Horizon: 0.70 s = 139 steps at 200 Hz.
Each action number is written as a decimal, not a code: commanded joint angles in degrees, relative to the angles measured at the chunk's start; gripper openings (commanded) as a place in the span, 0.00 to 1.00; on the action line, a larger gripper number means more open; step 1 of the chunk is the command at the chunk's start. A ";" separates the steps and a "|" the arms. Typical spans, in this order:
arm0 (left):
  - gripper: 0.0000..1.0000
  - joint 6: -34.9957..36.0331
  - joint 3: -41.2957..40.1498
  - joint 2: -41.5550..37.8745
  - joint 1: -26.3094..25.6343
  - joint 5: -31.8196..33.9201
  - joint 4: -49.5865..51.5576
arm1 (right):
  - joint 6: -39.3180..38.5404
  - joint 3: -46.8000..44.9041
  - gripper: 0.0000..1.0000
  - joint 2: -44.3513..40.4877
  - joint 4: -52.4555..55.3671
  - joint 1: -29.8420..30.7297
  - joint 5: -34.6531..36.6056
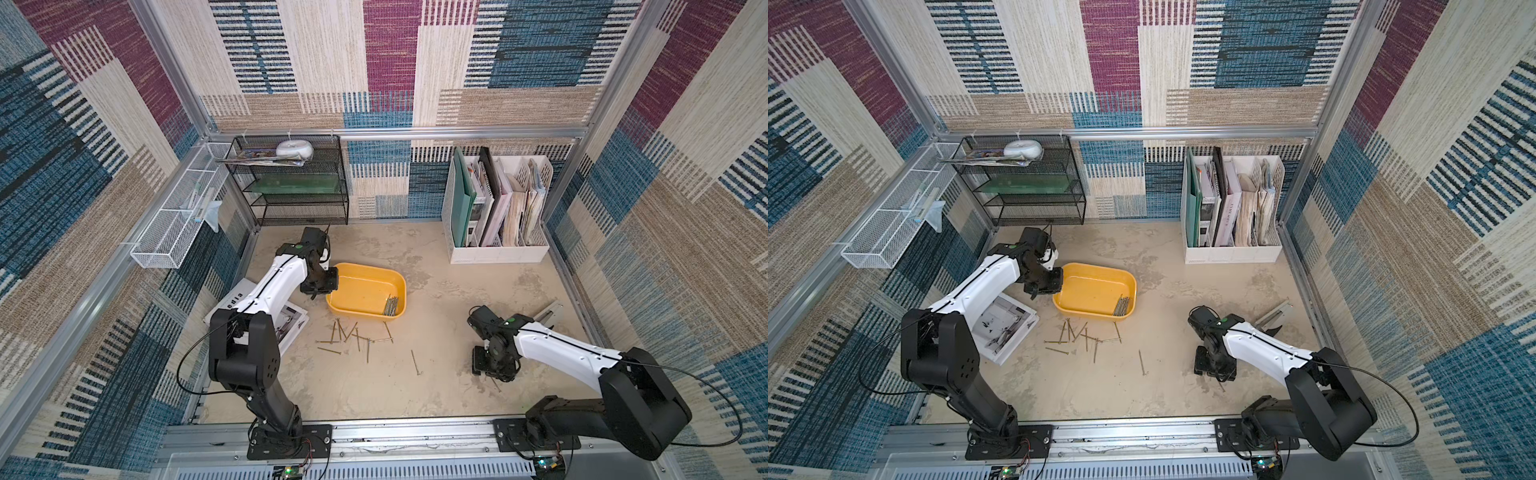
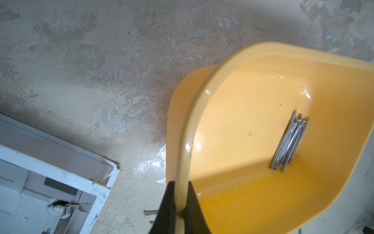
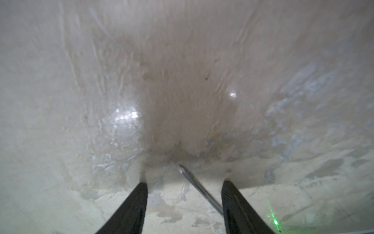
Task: Put the nails on the desktop into the storage box
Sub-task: Pick up the nail from the center of the board.
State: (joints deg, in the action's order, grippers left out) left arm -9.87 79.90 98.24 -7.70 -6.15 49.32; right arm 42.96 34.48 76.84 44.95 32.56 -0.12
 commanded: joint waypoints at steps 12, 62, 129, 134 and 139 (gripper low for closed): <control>0.00 0.20 0.65 -0.33 0.15 -2.15 -0.18 | 2.41 -4.40 0.46 0.31 -5.62 1.21 -5.97; 0.00 0.20 0.61 -0.41 0.32 -2.07 -0.16 | 3.53 -5.38 0.23 1.64 -6.35 3.10 -7.68; 0.00 0.32 0.65 -0.42 0.32 -1.68 -0.14 | 0.86 -2.28 0.00 8.01 -9.19 3.66 -7.35; 0.00 0.33 0.60 -0.41 0.32 -1.67 -0.15 | 0.46 -1.68 0.00 8.57 -9.45 3.69 -7.16; 0.00 0.34 0.65 -0.44 0.32 -1.67 -0.11 | 0.22 -1.02 0.00 8.88 -9.67 3.66 -6.74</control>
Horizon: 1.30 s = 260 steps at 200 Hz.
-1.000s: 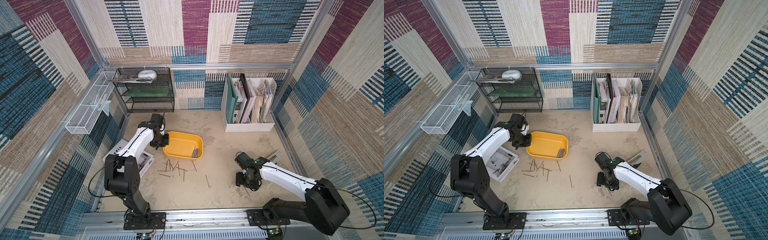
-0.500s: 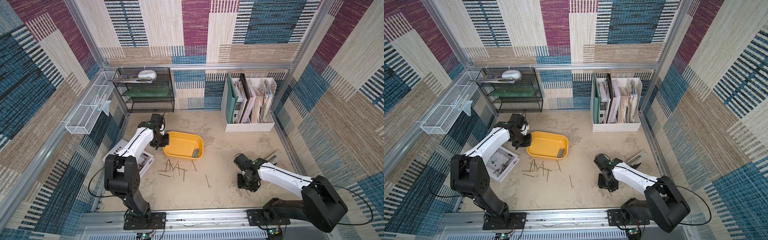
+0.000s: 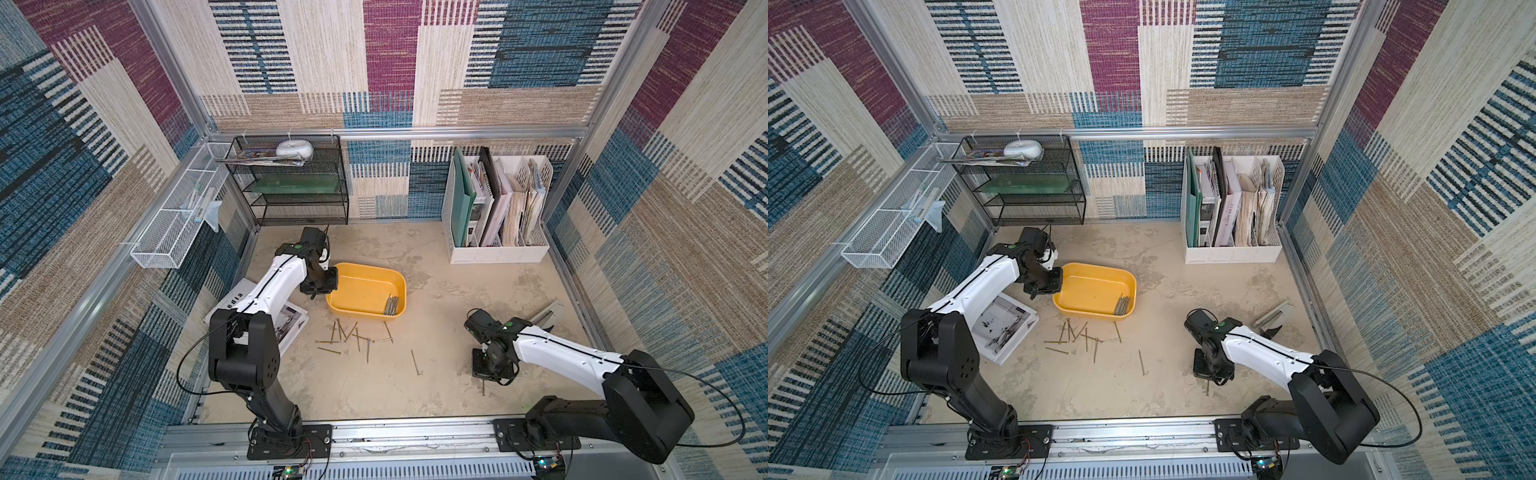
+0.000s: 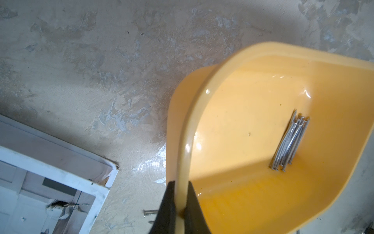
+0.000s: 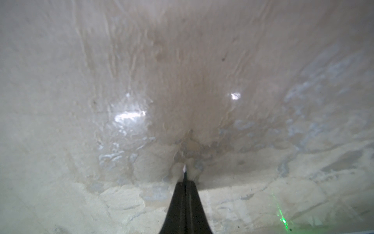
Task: Put the nails on the desktop into the storage box
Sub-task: Pick up the nail from the center of the board, then place the nail in the storage box.
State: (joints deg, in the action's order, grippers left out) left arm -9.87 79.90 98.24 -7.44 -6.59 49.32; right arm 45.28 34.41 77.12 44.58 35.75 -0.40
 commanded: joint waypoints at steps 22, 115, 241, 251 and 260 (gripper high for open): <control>0.00 0.29 0.54 -0.57 0.04 -1.32 -0.19 | -3.84 2.94 0.00 9.76 -8.82 0.23 -4.58; 0.00 0.19 0.68 -0.50 0.06 -1.49 -0.15 | -12.28 42.30 0.00 14.85 0.93 0.51 -6.27; 0.00 0.15 0.62 -0.51 0.06 -1.14 -0.16 | -11.32 76.23 0.00 49.94 -9.77 6.00 -25.89; 0.00 0.12 0.70 -0.51 0.08 -1.36 -0.11 | -11.33 76.45 0.00 51.17 -10.20 5.91 -26.20; 0.00 0.12 0.70 -0.58 0.05 -1.24 -0.10 | -11.52 76.59 0.00 51.98 -10.21 5.91 -26.08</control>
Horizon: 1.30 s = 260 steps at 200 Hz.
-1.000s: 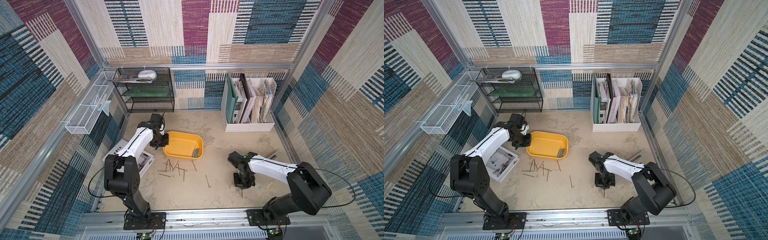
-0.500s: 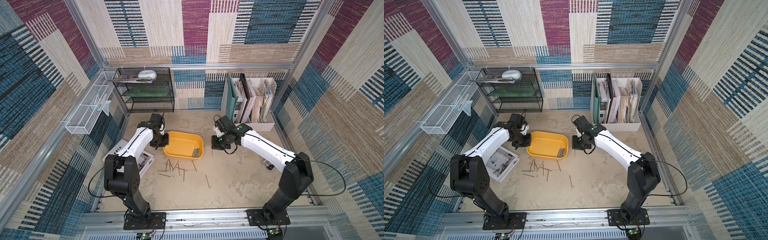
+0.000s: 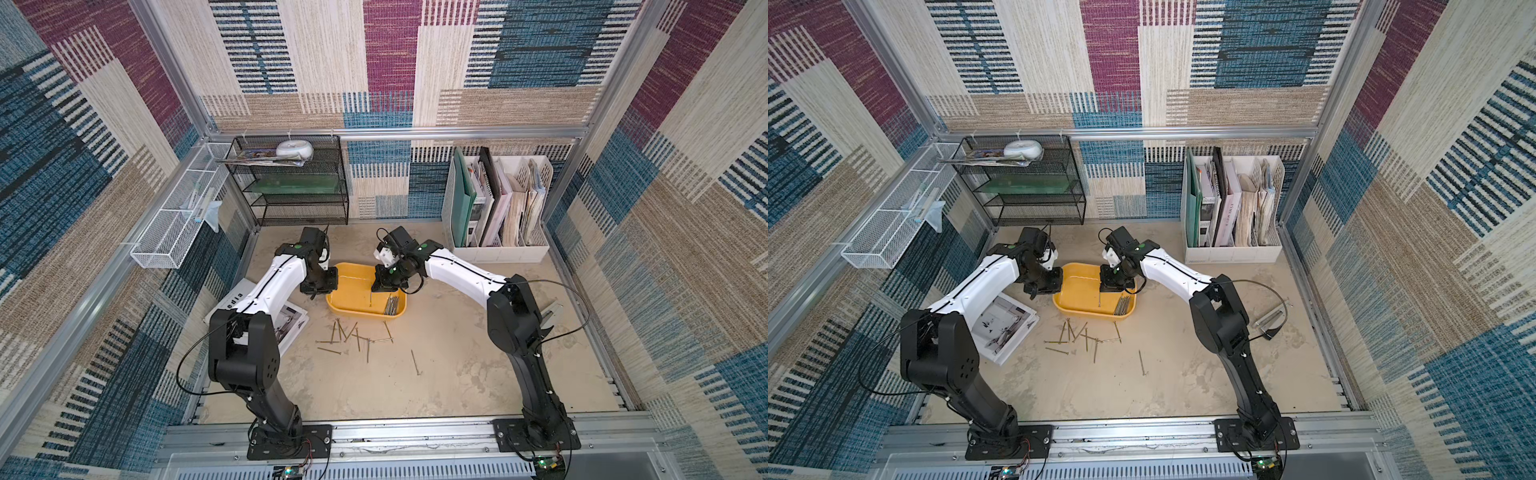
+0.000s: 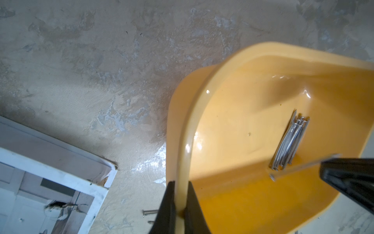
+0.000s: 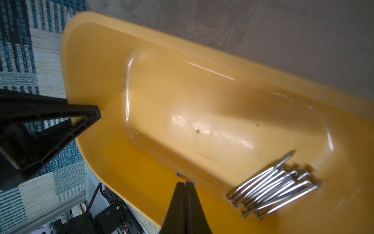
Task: Put the nails on the desktop into the storage box
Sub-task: Place the nail in the storage box, then pick up the nail from the center of the board.
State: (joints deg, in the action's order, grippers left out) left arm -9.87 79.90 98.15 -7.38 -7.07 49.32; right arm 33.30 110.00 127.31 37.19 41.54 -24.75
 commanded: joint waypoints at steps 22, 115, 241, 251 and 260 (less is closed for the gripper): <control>0.00 0.18 0.62 -0.54 -0.02 -0.69 -0.08 | -0.22 0.65 0.00 2.99 -2.25 -0.23 -1.10; 0.00 0.21 0.61 -0.42 -0.01 -0.54 -0.03 | -3.11 -24.23 0.39 -23.80 0.34 -1.28 13.76; 0.00 -0.75 -2.46 -6.10 -1.34 4.04 -4.03 | 0.18 -54.98 0.49 -37.95 -11.74 11.79 25.10; 0.00 -0.93 -3.88 -8.13 -1.82 5.19 -5.94 | -0.25 -54.96 0.48 -37.17 -12.13 12.83 25.97; 0.00 -1.22 -5.01 -9.78 -2.31 6.01 -7.45 | -0.55 -55.18 0.49 -36.66 -12.46 13.59 26.95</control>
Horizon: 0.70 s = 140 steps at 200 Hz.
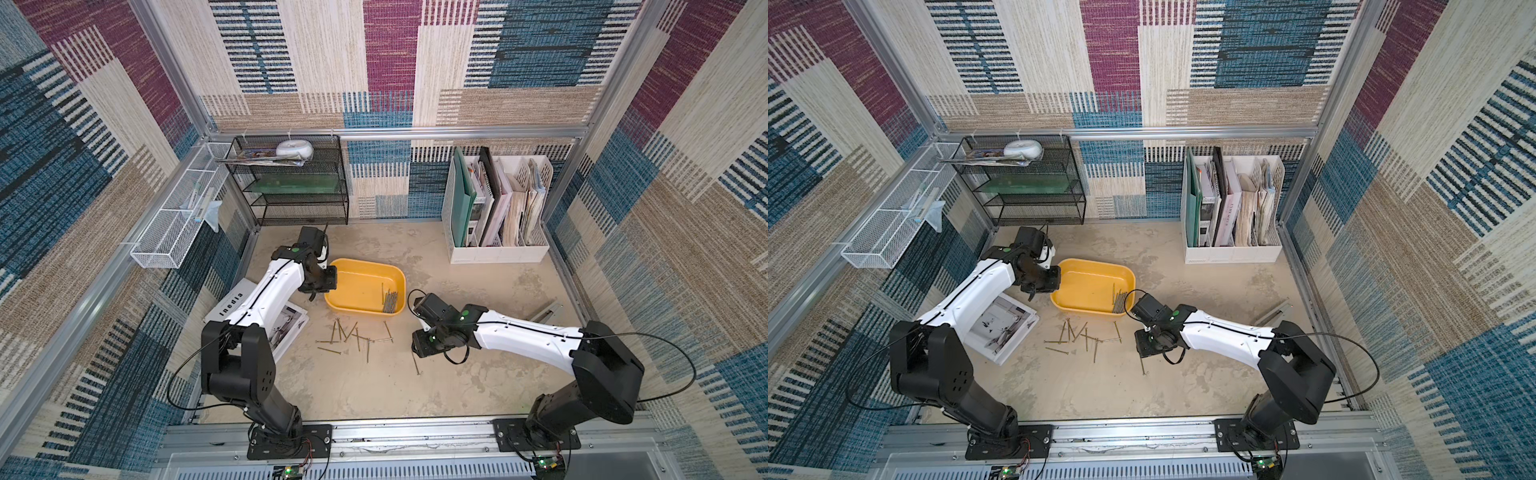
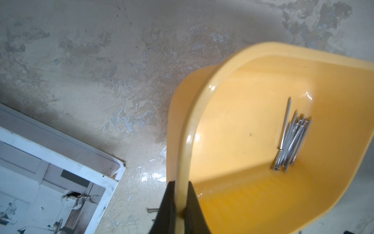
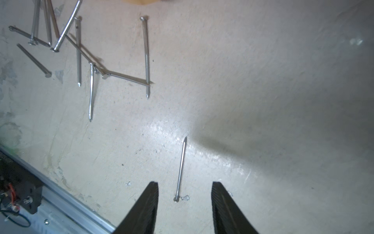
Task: Put the nails on the desktop into the storage box
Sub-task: Pick up the nail from the center of the board.
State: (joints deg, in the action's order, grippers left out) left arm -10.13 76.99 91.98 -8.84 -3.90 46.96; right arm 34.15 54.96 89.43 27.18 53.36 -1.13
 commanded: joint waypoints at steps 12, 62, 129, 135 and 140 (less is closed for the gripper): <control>0.00 -0.88 -2.96 -5.02 -1.97 4.65 -6.06 | -1.54 -0.58 0.49 1.90 -2.82 2.17 3.81; 0.00 -0.34 -6.04 -9.71 -4.55 10.31 -9.87 | -2.08 0.14 0.48 4.91 -2.65 4.37 5.27; 0.00 -0.50 -4.83 -6.80 -5.40 10.83 -8.32 | -1.39 0.86 0.43 9.30 1.56 5.35 8.13; 0.00 -0.50 -4.55 -6.44 -5.37 10.92 -8.00 | -1.50 0.94 0.42 9.51 1.82 5.36 8.31; 0.00 -0.44 -4.38 -6.17 -5.40 10.85 -7.73 | -1.57 1.02 0.41 9.81 2.08 5.37 8.36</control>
State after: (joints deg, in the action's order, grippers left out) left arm -10.26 71.61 84.77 -14.22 7.03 39.27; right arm 32.36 55.79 98.15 26.33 58.65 5.74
